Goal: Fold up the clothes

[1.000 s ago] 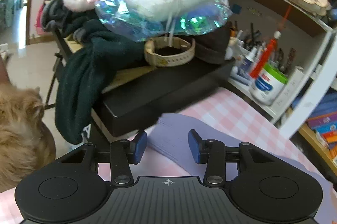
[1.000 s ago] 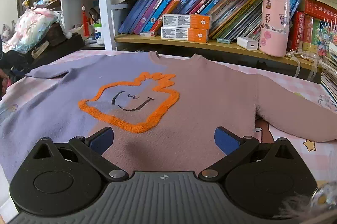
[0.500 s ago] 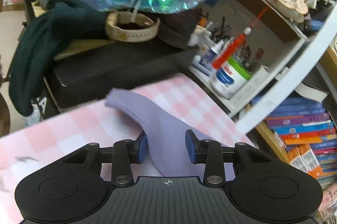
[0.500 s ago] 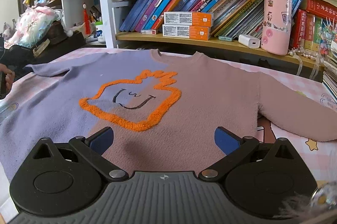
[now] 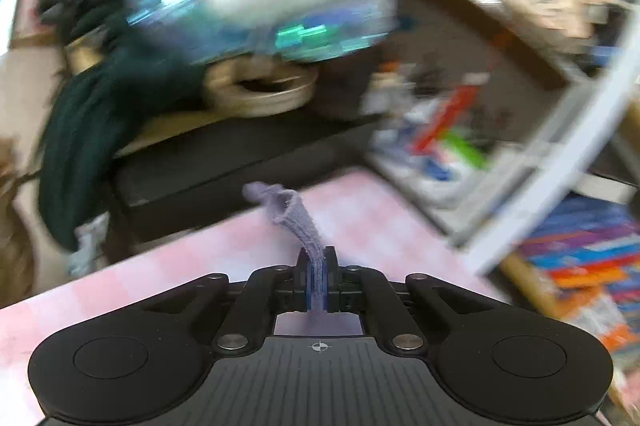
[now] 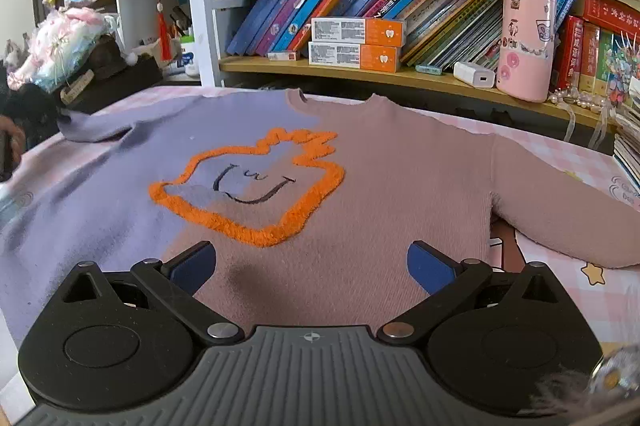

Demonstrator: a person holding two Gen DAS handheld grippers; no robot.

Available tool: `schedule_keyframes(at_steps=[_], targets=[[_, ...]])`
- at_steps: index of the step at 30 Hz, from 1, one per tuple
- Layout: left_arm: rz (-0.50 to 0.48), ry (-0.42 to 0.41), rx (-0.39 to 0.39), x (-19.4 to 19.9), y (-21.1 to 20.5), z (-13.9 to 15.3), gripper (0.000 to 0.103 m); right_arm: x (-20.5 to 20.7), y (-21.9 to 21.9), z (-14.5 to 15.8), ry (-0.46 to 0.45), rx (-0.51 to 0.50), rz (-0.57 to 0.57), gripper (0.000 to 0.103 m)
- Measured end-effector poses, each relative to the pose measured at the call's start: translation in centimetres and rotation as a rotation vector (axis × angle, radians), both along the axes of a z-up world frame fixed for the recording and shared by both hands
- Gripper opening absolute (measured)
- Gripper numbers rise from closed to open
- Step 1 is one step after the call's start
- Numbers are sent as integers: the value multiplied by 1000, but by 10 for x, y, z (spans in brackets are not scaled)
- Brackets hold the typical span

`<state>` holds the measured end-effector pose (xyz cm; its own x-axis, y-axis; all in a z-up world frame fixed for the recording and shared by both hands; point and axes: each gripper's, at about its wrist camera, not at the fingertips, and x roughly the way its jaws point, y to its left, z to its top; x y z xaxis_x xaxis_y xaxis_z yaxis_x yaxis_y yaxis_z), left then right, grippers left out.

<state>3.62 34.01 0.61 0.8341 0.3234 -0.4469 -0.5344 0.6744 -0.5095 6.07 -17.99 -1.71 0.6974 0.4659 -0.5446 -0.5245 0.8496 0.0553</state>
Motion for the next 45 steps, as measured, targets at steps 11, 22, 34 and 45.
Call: schedule_keyframes(at_steps=[11,22,34,45], targets=[[-482,-200,123,79,-163,109,3,1,0,-1,8,0,1,103],[-712,-184,60,145,-284,86,3,4,-4,-1,37,29,5,103],[-856,-75,45,139,-328,69,39,2,-6,-1,43,38,6,103],[-644,195,590,0,-256,29,43,-7,-22,11,-78,14,-135,98]])
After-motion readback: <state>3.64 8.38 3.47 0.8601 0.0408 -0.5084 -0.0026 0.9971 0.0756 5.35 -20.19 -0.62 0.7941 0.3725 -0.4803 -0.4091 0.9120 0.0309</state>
